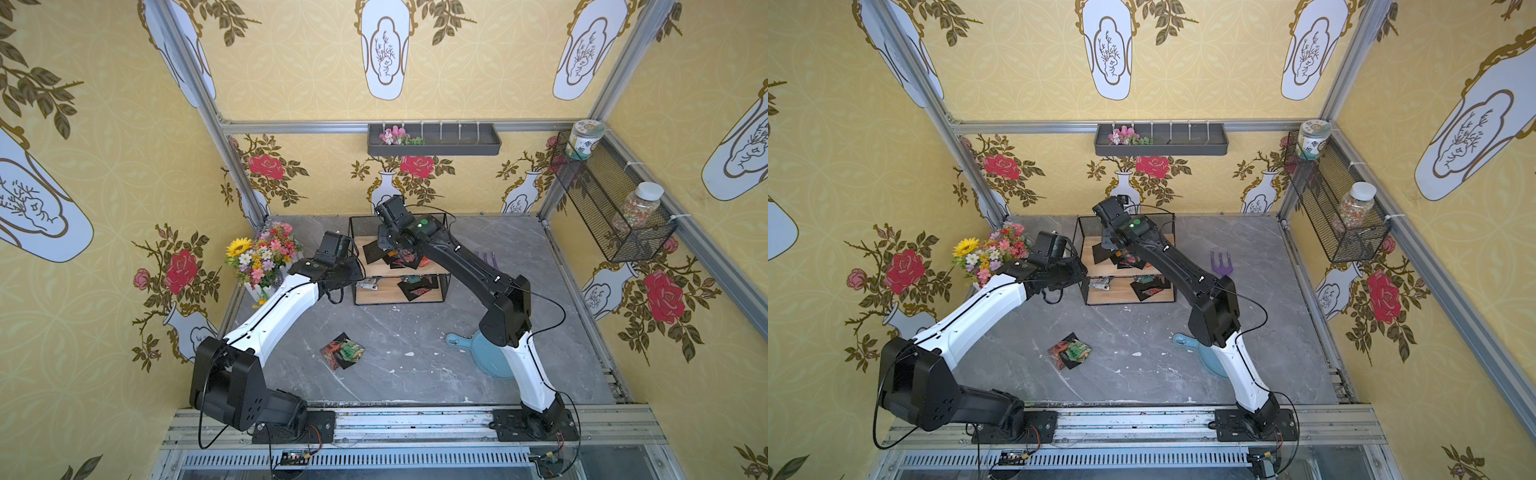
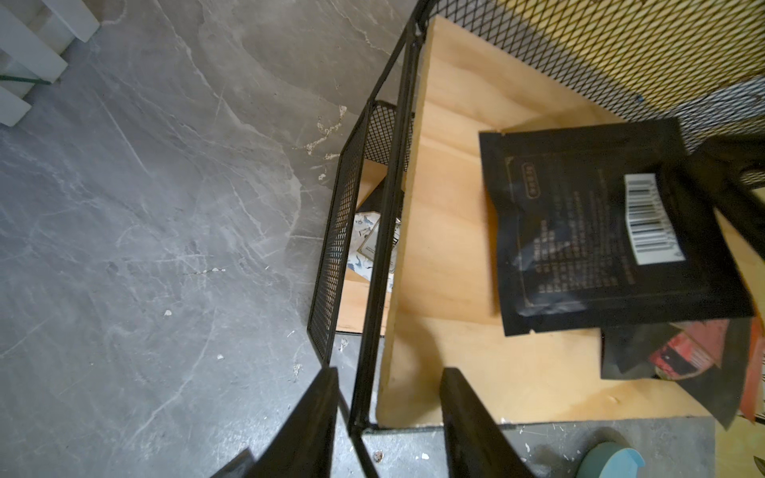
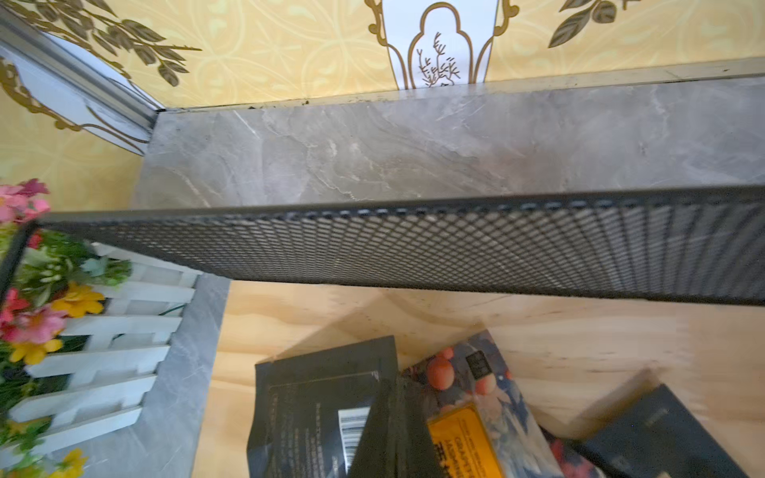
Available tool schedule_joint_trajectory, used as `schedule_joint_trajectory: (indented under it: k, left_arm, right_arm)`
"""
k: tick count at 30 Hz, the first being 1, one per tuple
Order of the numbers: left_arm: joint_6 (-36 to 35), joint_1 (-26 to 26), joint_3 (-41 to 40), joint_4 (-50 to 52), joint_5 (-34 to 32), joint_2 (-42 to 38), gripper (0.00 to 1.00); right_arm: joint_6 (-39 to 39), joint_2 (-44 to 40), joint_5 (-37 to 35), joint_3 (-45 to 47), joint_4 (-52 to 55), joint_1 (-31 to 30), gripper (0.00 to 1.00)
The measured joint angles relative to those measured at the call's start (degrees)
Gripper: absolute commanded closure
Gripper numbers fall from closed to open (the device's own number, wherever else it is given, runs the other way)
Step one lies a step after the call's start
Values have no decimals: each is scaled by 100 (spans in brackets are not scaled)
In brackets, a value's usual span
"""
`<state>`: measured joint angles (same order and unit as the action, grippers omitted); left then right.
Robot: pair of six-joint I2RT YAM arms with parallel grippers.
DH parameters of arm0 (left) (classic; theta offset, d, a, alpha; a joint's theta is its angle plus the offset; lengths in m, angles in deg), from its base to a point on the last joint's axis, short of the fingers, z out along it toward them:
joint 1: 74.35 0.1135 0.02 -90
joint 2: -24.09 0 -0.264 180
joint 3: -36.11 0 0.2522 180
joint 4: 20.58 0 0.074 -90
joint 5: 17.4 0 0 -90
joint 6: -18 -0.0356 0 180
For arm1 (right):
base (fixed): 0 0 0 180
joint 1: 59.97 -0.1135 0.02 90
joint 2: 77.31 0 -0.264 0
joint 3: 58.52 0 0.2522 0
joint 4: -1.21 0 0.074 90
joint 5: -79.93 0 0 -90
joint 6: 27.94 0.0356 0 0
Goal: Remove the tea bags from the shelf
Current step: Pick up the tea bag from the shelf.
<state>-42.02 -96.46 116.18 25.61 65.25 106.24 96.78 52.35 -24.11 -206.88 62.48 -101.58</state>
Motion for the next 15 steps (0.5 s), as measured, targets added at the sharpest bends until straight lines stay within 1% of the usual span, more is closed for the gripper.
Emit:
schedule_joint_trajectory:
  k: [15]
  left_arm:
    - [2,0,24,39,7,13,55]
  right_arm:
    - [450,-254,485,11,-107,184,100]
